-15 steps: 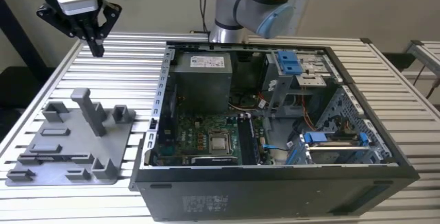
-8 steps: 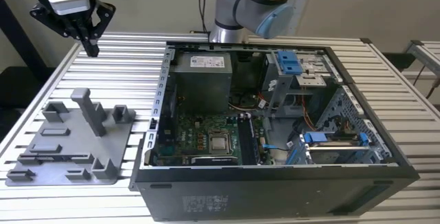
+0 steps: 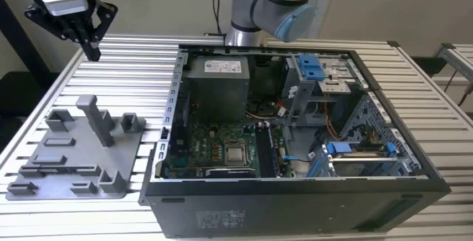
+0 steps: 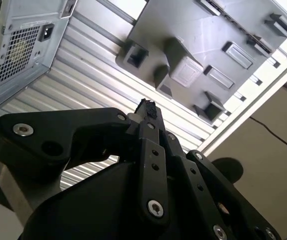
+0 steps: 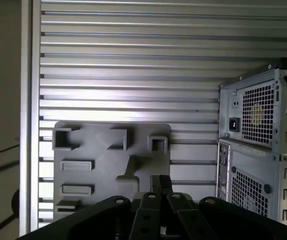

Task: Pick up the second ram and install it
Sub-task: 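Reach for the second ram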

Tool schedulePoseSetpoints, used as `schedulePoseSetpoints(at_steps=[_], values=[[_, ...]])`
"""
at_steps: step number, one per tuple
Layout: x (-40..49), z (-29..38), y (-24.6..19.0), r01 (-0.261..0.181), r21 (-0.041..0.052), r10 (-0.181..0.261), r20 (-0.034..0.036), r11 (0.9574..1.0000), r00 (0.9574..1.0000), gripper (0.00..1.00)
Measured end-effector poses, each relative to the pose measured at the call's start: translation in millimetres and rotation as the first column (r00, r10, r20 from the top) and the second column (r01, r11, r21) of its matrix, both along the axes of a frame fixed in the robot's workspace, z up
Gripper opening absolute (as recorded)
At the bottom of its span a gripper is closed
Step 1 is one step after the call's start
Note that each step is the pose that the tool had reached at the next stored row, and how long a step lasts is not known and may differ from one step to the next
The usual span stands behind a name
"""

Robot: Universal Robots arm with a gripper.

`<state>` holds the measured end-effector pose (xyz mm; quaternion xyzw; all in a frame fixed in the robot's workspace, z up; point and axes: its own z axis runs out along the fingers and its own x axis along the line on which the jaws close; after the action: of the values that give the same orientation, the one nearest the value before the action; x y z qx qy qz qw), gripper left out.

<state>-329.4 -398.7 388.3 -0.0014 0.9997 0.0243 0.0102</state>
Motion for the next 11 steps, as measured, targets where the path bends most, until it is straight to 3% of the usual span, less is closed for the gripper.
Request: schedulePoseSetpoints(at_steps=[11], values=[[-15.1, 0.0, 0.0, 0.0, 0.0, 0.0, 0.0001, 1.0, 1.0, 0.11]])
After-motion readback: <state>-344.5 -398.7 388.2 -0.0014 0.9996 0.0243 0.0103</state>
